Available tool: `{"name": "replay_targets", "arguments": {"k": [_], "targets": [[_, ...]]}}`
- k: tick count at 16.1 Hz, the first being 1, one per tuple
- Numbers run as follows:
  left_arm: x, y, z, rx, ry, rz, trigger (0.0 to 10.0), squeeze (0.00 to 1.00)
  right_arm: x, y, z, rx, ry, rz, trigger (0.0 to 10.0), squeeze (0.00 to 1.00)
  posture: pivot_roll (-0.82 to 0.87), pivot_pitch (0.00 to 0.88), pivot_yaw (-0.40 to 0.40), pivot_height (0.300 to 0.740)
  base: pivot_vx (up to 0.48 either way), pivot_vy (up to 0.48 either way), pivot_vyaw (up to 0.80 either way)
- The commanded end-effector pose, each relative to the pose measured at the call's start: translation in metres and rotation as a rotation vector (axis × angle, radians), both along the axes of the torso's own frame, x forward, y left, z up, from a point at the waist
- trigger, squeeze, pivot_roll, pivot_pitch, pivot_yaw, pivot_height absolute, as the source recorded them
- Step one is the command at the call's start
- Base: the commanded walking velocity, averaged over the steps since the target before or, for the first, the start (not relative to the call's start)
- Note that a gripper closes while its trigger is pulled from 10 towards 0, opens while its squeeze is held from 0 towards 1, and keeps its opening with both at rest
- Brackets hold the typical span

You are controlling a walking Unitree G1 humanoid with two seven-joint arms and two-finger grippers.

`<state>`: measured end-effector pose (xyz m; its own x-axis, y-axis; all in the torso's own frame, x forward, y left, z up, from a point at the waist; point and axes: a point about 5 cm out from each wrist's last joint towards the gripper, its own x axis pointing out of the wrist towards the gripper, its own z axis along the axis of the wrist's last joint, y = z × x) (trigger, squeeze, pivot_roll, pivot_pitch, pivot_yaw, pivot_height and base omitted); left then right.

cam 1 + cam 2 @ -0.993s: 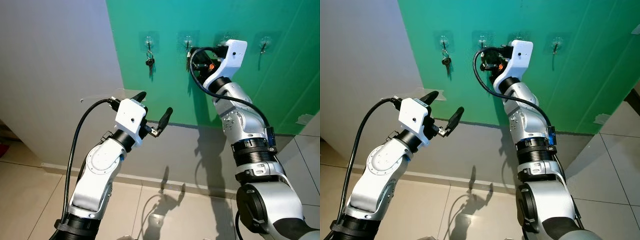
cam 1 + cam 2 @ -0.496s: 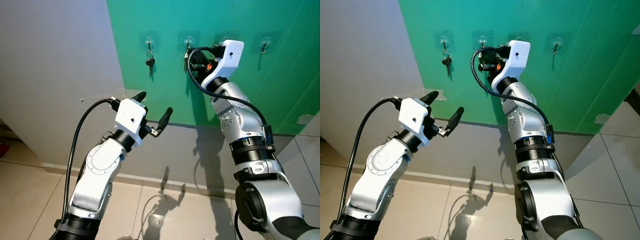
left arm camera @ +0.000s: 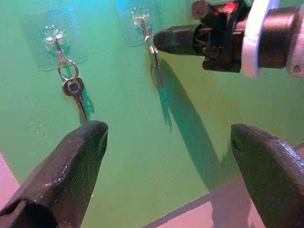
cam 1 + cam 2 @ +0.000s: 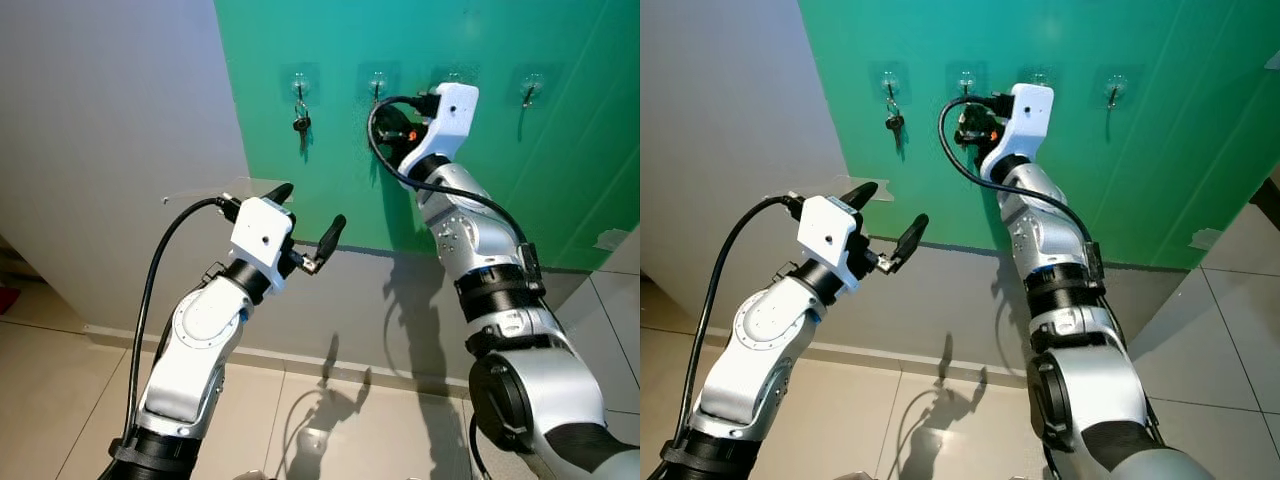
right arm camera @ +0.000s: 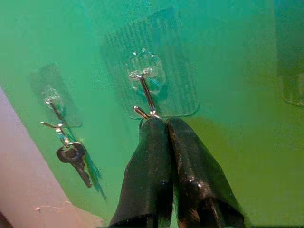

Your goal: Hang keys on a hook

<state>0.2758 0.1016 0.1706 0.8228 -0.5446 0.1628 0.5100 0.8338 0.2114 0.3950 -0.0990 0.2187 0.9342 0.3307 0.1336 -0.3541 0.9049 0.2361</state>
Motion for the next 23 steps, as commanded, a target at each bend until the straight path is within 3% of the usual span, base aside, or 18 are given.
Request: {"name": "replay_targets", "arguments": {"k": [1, 9, 10, 11, 16, 17, 19, 20, 21, 23], "targets": [[0.0, -0.001, 0.001, 0.012, 0.003, -0.011, 10.0, 0.0, 0.002, 0.002, 0.005, -0.013, -0.004, -0.002, 10.0, 0.0, 0.0, 0.0, 0.048, 0.74, 0.0, 0.0, 0.0], [0.0, -0.002, 0.003, -0.006, -0.008, -0.018, 10.0, 0.0, -0.002, 0.004, -0.007, -0.05, 0.014, 0.013, 10.0, 0.0, -0.01, 0.0, 0.05, 0.74, 0.0, 0.0, 0.0], [0.0, -0.003, 0.005, -0.018, -0.015, -0.021, 10.0, 0.0, -0.003, 0.003, -0.007, -0.043, 0.009, 0.013, 10.0, 0.87, -0.01, 0.0, 0.051, 0.74, 0.0, 0.0, 0.0], [-0.001, -0.004, 0.006, -0.025, -0.021, -0.024, 10.0, 0.0, -0.004, 0.003, -0.006, -0.034, -0.001, 0.018, 10.0, 1.0, -0.01, 0.0, 0.051, 0.74, 0.0, 0.0, 0.0], [-0.002, -0.007, 0.009, -0.062, -0.039, -0.024, 10.0, 0.0, -0.017, -0.006, -0.01, -0.036, -0.022, 0.027, 10.0, 1.0, -0.03, 0.0, 0.049, 0.74, 0.0, 0.0, 0.0], [-0.003, -0.008, 0.008, -0.066, -0.035, -0.025, 10.0, 0.0, -0.026, -0.009, -0.016, -0.041, -0.024, 0.023, 10.0, 0.0, -0.03, 0.0, 0.047, 0.74, 0.0, 0.0, 0.0], [-0.004, -0.008, 0.003, -0.064, -0.005, -0.018, 10.0, 0.0, -0.042, -0.016, -0.023, -0.044, -0.027, 0.017, 10.0, 0.0, -0.04, 0.0, 0.044, 0.74, 0.0, 0.0, 0.0], [-0.006, -0.005, -0.016, 0.013, 0.061, 0.001, 10.0, 0.0, -0.069, -0.034, -0.04, -0.143, -0.012, -0.036, 10.0, 0.0, -0.05, 0.0, 0.039, 0.74, 0.0, 0.0, 0.0], [-0.008, -0.003, -0.02, 0.028, 0.067, 0.006, 10.0, 0.0, -0.078, -0.041, -0.049, -0.165, 0.019, -0.051, 10.0, 0.0, -0.05, 0.0, 0.039, 0.74, 0.0, 0.0, 0.0], [-0.014, 0.009, -0.036, 0.059, 0.116, 0.041, 10.0, 0.0, -0.118, -0.07, -0.091, -0.234, 0.201, -0.158, 10.0, 0.0, -0.07, 0.0, 0.046, 0.74, 0.0, 0.0, -0.4]]}}
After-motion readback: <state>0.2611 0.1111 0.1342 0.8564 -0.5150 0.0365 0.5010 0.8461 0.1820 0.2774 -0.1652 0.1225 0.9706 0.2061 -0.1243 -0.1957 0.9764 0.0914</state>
